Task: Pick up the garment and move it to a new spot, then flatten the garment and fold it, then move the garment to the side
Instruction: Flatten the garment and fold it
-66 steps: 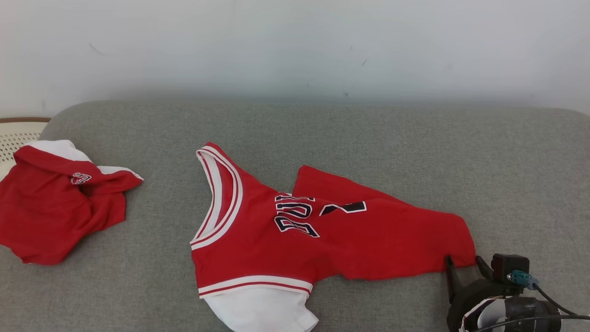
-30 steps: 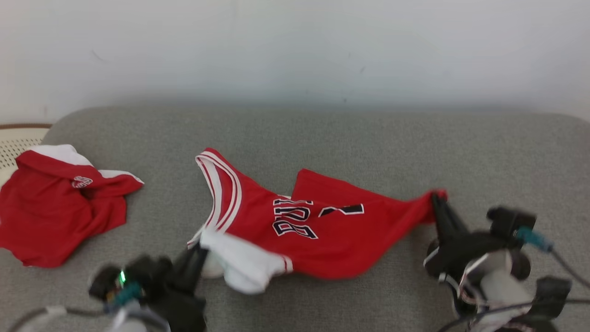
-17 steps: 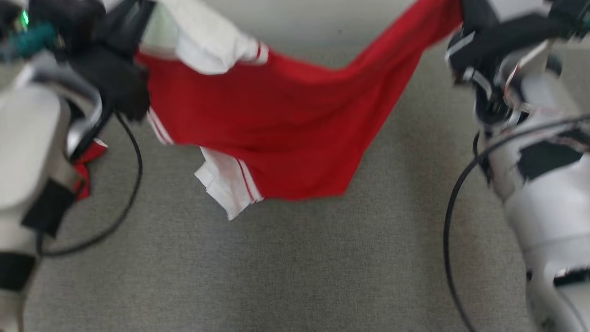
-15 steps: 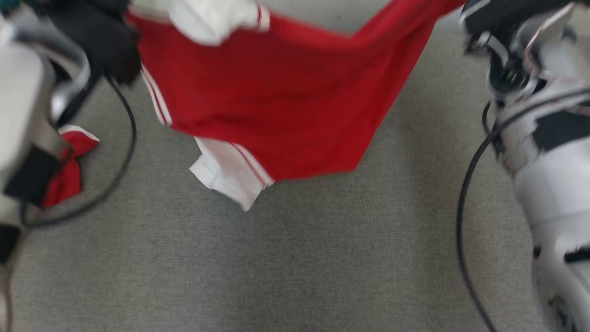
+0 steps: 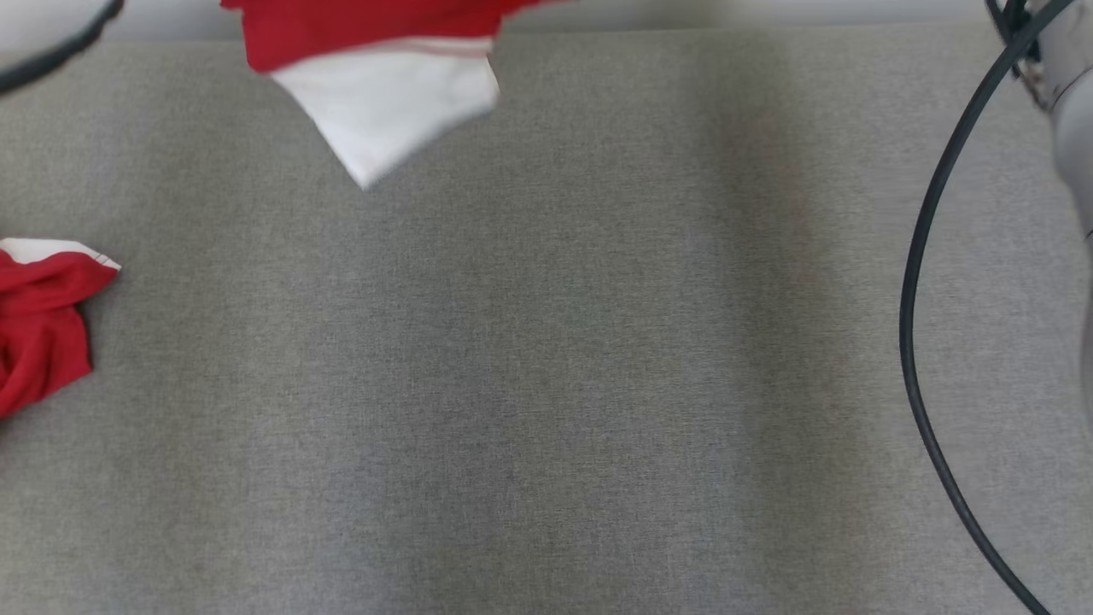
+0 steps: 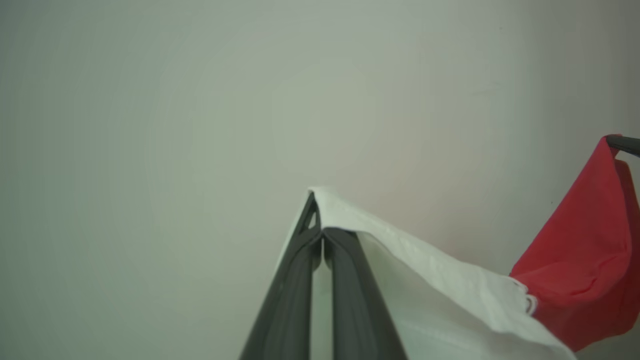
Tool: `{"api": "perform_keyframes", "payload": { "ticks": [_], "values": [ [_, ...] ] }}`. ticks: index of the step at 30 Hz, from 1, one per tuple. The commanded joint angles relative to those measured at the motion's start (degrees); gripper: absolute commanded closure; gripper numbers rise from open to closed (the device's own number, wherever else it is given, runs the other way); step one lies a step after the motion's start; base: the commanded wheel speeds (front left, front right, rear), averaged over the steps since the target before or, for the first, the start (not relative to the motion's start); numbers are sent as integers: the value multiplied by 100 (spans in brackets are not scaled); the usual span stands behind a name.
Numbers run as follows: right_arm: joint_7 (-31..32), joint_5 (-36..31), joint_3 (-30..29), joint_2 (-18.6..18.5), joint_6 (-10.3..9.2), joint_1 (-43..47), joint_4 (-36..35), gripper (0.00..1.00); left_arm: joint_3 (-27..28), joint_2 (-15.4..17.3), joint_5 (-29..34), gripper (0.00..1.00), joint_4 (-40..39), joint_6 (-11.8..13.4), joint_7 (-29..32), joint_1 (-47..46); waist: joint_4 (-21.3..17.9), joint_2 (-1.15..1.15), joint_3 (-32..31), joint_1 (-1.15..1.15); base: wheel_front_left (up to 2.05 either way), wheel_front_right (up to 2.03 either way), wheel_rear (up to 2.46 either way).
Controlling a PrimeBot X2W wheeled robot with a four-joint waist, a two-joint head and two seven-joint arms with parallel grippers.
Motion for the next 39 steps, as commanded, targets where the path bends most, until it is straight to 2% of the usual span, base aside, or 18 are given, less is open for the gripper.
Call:
{"api": "perform_keyframes", "payload": {
  "ticks": [1,5,12,21,26,31,39],
  "values": [
    [-70,-96,12,-10,6,-180,144,100,-78,-57,-74,100,154,7,-26,-240,-67,-1,-94,-1,0,0,0],
    [-238,-427,104,-80,5,-538,550,100,-326,-275,-94,100,640,7,-269,-723,-107,-1,-2,-1,0,0,0],
    [-260,-714,71,-241,5,-753,764,100,-702,-526,-152,100,1180,7,-420,-1195,-101,-1,364,-1,0,0,0],
    [-423,-1010,151,-189,5,-814,808,100,-996,-676,-4,100,1697,7,-884,-1583,-12,-1,788,-1,0,0,0],
    [-498,-1028,217,-153,5,-851,800,100,-911,-681,-75,100,1938,33,-1066,-1616,-8,-1,855,-1,0,0,0],
    [-383,-820,428,-132,5,-753,465,100,-840,-653,-190,100,1834,20,-1136,-1580,31,-1,968,-1,0,0,0],
    [10,-158,1140,-324,5,286,-509,100,-640,-600,-425,100,1101,14,-1158,-648,194,-1,639,-1,0,0,0]
  ]
}}
